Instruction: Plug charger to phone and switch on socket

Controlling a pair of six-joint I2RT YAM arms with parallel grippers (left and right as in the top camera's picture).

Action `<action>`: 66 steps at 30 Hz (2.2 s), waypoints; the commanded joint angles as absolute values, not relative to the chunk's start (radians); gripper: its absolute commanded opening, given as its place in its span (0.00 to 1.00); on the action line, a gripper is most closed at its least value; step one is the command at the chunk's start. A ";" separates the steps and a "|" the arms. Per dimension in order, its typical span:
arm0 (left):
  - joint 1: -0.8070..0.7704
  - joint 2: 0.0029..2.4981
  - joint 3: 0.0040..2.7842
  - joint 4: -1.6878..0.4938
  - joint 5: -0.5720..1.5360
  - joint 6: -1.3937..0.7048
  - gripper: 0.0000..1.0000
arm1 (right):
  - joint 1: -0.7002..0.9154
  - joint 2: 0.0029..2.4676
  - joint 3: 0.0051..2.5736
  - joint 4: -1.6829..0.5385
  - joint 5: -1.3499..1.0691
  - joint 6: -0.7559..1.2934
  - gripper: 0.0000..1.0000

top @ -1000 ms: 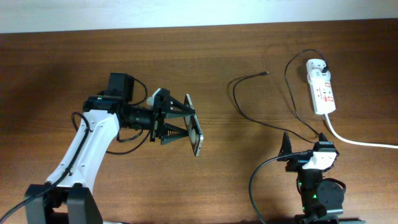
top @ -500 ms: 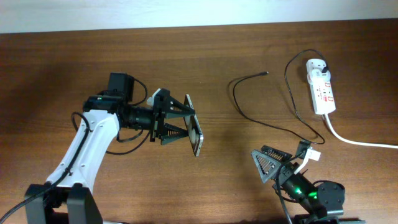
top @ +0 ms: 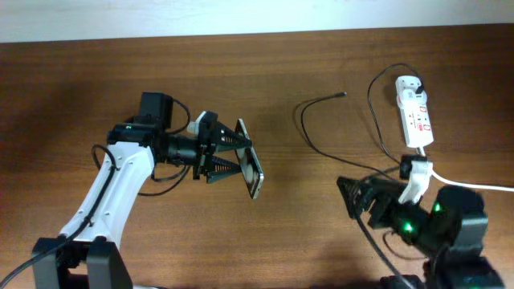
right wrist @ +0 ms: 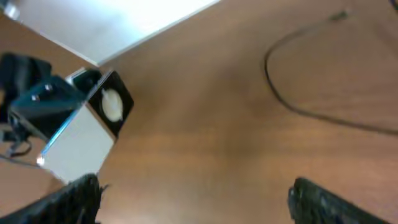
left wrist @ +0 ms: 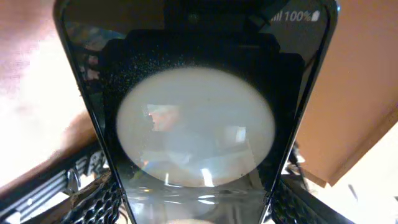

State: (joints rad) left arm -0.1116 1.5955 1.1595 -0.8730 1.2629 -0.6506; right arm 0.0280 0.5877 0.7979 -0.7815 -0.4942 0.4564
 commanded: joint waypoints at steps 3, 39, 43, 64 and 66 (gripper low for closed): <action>-0.109 1.610 1.166 -0.808 1.268 -0.662 0.68 | 0.147 0.648 0.896 -0.804 -0.485 0.419 0.99; -0.109 1.655 1.166 -0.809 1.275 -0.762 0.69 | 0.974 1.292 0.896 -0.138 0.366 0.663 0.53; -0.109 1.655 1.166 -0.808 1.275 -0.762 0.69 | 0.974 1.292 0.896 -0.138 0.371 0.663 0.39; -0.109 1.655 1.166 -0.808 1.241 -0.759 0.99 | 0.974 1.283 0.896 -0.146 0.266 0.663 0.04; -0.086 1.654 1.166 -0.804 1.241 -0.671 0.99 | 0.937 1.222 0.896 -0.206 0.265 0.664 0.04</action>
State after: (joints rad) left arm -0.1051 1.6554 1.1591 -0.8104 1.2297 -0.7628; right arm 0.9642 1.2915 0.8829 -0.1577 0.2943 0.6697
